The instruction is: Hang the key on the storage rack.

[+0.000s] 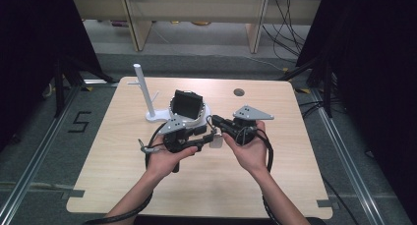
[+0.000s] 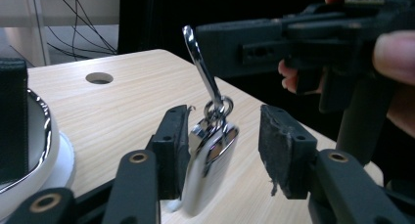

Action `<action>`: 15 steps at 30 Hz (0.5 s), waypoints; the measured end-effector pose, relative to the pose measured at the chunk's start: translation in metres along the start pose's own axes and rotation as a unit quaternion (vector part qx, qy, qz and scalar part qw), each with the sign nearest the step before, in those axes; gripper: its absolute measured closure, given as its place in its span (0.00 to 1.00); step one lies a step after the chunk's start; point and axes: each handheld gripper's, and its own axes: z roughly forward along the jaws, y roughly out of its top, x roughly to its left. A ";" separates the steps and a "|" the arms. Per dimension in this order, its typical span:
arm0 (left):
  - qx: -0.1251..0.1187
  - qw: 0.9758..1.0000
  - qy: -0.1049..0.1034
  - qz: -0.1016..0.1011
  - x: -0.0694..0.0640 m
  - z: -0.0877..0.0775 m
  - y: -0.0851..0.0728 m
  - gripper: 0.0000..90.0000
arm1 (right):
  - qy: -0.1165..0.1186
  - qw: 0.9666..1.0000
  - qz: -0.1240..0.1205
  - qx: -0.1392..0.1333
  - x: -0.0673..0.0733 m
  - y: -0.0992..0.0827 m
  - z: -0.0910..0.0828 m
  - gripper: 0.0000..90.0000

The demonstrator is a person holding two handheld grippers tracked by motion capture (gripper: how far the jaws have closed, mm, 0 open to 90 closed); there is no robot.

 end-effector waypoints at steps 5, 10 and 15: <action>0.003 1.000 -0.001 -0.007 0.002 0.005 0.002 0.72 | 0.009 1.000 0.006 0.008 0.003 0.001 0.000 0.98; 0.005 1.000 -0.005 -0.013 0.004 0.009 0.001 0.75 | 0.009 1.000 0.010 0.007 0.005 -0.001 -0.001 0.98; 0.006 1.000 -0.006 -0.011 0.004 0.010 -0.001 0.82 | 0.013 1.000 0.001 0.007 0.005 -0.002 0.000 0.98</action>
